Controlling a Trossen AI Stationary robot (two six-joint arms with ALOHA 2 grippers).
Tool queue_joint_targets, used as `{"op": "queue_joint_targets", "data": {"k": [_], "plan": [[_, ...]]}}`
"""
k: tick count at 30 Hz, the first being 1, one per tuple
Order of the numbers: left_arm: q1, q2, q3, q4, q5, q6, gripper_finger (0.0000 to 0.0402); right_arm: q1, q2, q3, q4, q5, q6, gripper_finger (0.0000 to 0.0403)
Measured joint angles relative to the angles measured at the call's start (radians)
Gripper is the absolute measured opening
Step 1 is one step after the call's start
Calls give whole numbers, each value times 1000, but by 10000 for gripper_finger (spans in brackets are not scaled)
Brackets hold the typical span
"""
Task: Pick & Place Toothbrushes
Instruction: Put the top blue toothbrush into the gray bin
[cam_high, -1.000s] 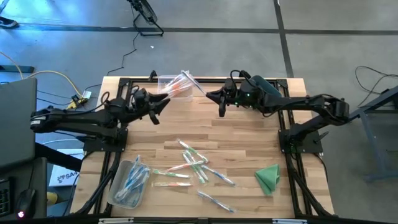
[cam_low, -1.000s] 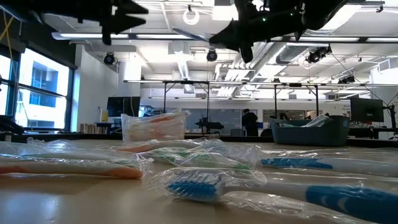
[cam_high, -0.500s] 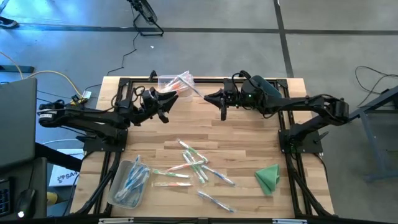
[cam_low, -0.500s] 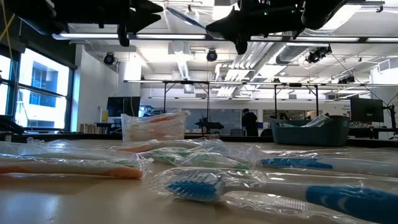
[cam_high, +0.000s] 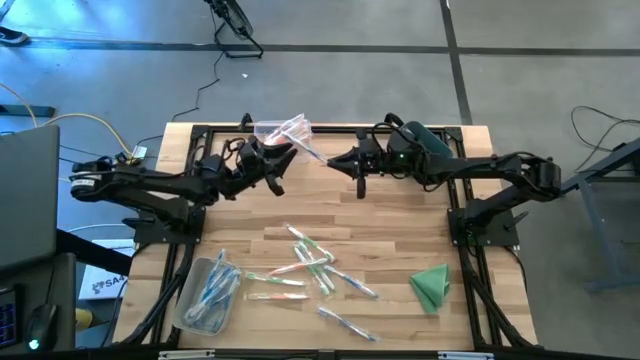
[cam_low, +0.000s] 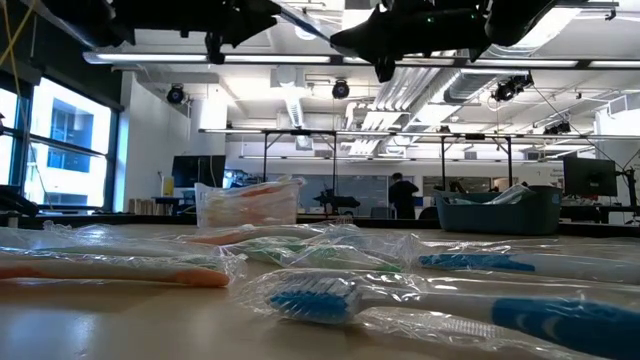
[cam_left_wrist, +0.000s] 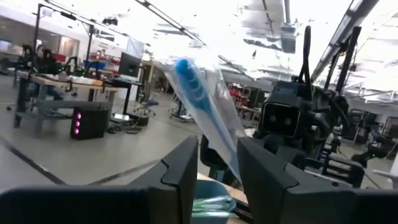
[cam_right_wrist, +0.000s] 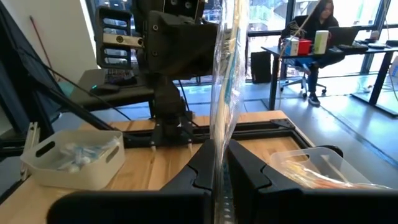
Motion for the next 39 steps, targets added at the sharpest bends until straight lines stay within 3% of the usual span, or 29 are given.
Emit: {"op": "queue_joint_targets", "data": {"k": [22, 32, 36, 39], "plan": [[0, 86, 94, -21, 23, -35, 107, 5, 0, 0, -40, -2, -46, 13], [-1, 85, 96, -7, 41, -41, 25, 5, 0, 0, -42, 2, -47, 12], [-1, 85, 95, -8, 39, -42, 27, 5, 0, 0, -42, -6, -53, 18], [-1, 85, 96, -11, 40, -41, 30, 4, 1, 0, -38, -14, -54, 55]]}}
